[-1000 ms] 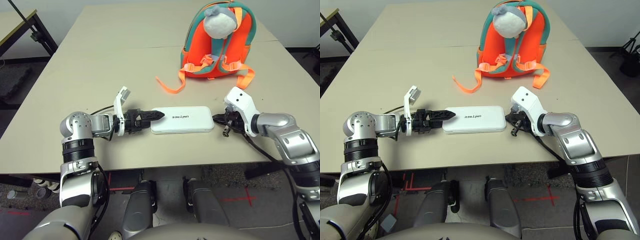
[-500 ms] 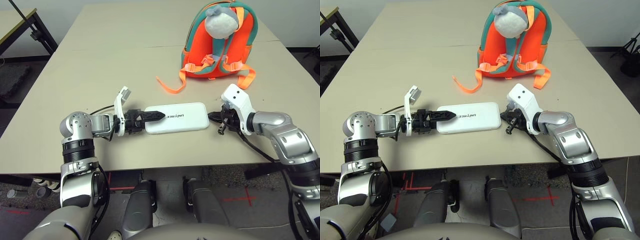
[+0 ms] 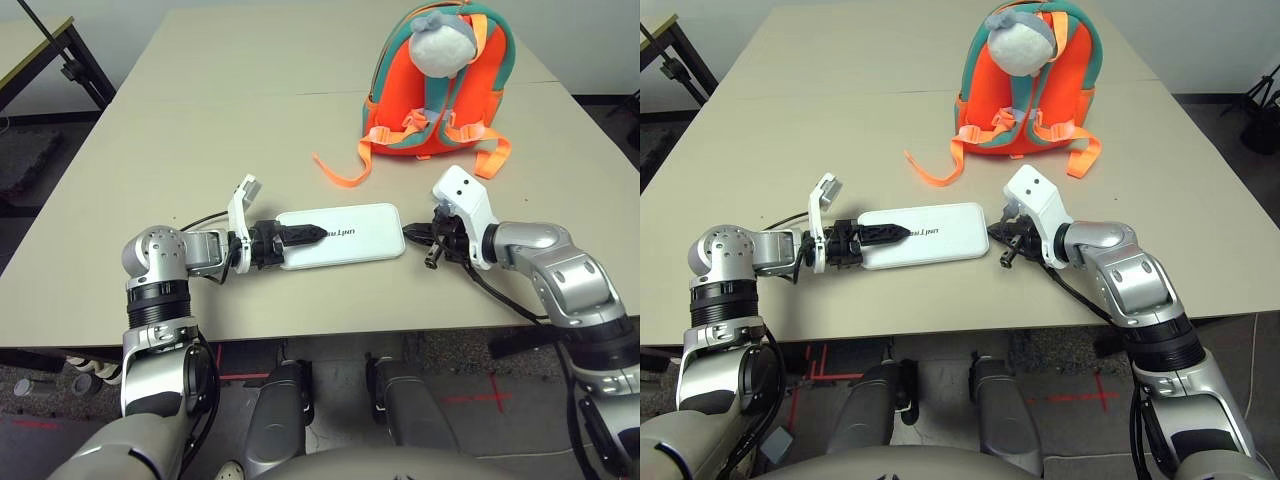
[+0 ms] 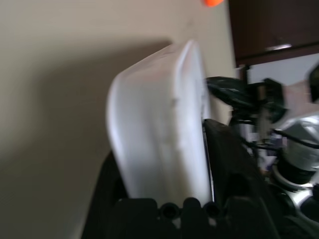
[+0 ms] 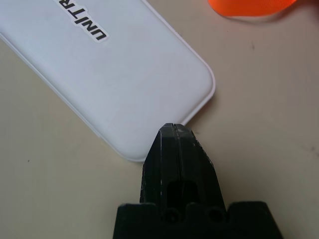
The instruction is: Put the pencil case into the backpack and zip it.
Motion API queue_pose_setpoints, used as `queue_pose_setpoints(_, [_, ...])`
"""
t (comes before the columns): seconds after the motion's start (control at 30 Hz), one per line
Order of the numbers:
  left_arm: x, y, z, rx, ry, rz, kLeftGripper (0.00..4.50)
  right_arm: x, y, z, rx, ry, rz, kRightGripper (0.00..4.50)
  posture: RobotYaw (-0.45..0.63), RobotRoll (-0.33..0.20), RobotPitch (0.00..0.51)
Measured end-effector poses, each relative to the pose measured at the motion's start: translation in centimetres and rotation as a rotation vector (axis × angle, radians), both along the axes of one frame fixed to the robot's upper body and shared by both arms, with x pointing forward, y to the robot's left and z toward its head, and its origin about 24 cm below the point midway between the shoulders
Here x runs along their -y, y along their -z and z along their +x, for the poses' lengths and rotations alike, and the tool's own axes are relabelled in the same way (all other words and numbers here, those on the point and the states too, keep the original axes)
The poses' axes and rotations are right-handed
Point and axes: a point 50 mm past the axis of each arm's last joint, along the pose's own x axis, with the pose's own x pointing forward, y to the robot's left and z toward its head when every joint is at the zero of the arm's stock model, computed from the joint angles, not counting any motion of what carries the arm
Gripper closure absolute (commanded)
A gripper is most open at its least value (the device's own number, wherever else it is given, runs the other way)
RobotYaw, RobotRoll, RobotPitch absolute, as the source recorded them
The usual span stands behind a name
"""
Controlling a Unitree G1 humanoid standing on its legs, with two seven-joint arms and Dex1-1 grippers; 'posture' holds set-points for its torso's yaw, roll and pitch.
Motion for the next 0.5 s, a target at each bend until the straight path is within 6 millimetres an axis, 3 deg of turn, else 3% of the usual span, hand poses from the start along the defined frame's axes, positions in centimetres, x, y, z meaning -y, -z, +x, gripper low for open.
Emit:
queue_pose_setpoints(0.1, [0.1, -0.3, 0.1, 0.012, 0.008, -0.023, 3.18, 0.1, -0.1, 0.1, 0.021, 0.007, -0.01, 3.89, -0.1, 0.0, 0.157])
queue_pose_setpoints(0.43, [0.1, -1.1, 0.5, 0.05, -0.003, -0.024, 3.19, 0.8, -0.6, 1.3, 0.126, 0.072, -0.076, 0.14, -0.09, 0.0, 0.15])
queue_pose_setpoints(0.5, [0.2, -1.5, 0.7, 0.064, -0.002, -0.024, 3.2, 1.0, -0.7, 1.6, 0.152, 0.083, -0.09, 0.0, -0.09, 0.0, 0.149])
